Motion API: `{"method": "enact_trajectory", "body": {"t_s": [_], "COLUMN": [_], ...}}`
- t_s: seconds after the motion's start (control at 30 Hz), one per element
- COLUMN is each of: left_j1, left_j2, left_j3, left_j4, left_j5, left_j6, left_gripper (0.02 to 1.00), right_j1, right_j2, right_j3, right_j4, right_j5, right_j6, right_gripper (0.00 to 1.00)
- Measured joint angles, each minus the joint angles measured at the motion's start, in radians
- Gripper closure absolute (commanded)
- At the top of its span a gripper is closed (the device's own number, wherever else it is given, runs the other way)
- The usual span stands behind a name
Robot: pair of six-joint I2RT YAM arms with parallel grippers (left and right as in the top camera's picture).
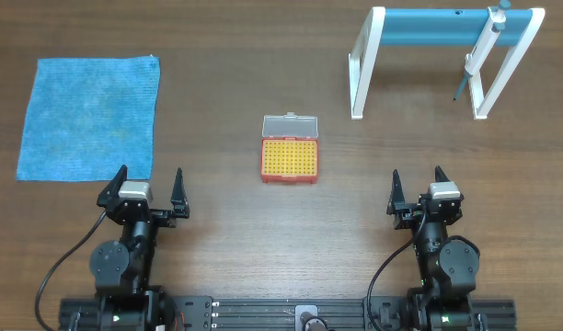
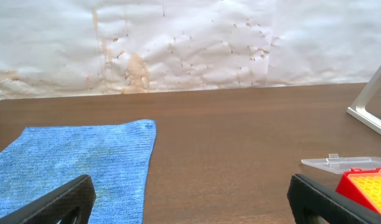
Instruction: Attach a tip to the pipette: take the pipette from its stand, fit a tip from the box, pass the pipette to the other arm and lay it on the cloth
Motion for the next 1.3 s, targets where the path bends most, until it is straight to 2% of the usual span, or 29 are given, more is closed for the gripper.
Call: {"method": "enact_trajectory", "body": {"t_s": [1.17,1.2,1.3], "left_j1": [0.000,0.000,0.000], "left_j2": [0.000,0.000,0.000], "left_j3": [0.000,0.000,0.000], "left_j4": [0.000,0.000,0.000], "left_j5": [0.000,0.000,0.000], "left_j6": [0.000,0.000,0.000], "left_gripper": [0.023,0.023,0.023], "right_j1": [0.000,0.000,0.000], "right_j2": [0.000,0.000,0.000], "right_j3": [0.000,0.000,0.000], "right_j4": [0.000,0.000,0.000], "right_j5": [0.000,0.000,0.003], "right_j6": [0.000,0.000,-0.004], "right_gripper": [0.233,0.042,0.025]}}
